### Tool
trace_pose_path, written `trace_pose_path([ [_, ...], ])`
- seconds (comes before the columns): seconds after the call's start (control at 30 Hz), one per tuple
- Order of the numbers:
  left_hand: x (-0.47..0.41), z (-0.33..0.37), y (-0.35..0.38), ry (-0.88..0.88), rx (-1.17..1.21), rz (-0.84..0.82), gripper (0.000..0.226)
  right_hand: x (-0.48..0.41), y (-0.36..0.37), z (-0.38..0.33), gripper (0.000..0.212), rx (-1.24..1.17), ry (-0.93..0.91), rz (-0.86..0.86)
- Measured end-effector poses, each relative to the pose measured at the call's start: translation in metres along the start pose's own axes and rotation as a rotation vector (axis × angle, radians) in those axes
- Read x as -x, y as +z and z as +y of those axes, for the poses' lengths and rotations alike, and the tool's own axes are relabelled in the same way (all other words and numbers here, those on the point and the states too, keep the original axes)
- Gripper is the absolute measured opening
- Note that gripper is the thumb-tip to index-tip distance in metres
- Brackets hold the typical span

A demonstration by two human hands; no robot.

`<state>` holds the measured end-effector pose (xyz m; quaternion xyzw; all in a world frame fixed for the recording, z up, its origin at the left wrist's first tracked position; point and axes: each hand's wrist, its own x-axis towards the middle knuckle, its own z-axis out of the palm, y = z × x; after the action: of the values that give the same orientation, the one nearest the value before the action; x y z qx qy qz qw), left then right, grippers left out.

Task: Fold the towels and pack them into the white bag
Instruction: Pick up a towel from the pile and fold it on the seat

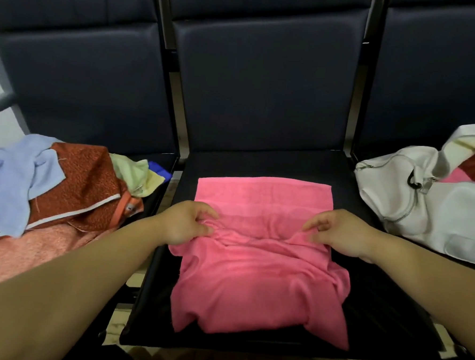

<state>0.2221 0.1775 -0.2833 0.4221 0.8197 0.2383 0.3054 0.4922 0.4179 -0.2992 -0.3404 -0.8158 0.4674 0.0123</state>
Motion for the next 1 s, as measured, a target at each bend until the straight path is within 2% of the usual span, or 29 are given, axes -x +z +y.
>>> trace_pose_path([
  [0.13,-0.006,-0.006,-0.002,-0.037,0.013,0.049,0.024,-0.012,0.013,0.001,0.004,-0.096,0.024,0.118],
  [0.3,-0.011,-0.008,-0.007,-0.04,0.069,0.226,0.006,-0.025,0.022,-0.002,0.018,-0.201,-0.016,0.285],
  [0.47,-0.018,-0.014,-0.01,-0.071,0.175,0.354,0.006,-0.032,0.003,-0.001,0.018,-0.19,-0.05,0.479],
  [0.6,-0.03,-0.015,-0.008,-0.1,0.158,0.445,0.011,-0.039,0.0,0.011,0.023,-0.084,0.013,0.455],
  [0.73,-0.037,-0.017,-0.01,-0.059,0.037,0.491,0.018,-0.048,-0.003,0.012,0.023,-0.021,0.058,0.437],
  [0.87,-0.042,-0.021,-0.012,-0.051,0.015,0.507,0.016,-0.055,-0.008,0.011,0.008,-0.034,0.089,0.452],
  [1.0,-0.047,-0.022,-0.019,-0.039,0.046,0.551,0.009,-0.064,-0.016,0.01,0.015,-0.037,0.061,0.516],
])
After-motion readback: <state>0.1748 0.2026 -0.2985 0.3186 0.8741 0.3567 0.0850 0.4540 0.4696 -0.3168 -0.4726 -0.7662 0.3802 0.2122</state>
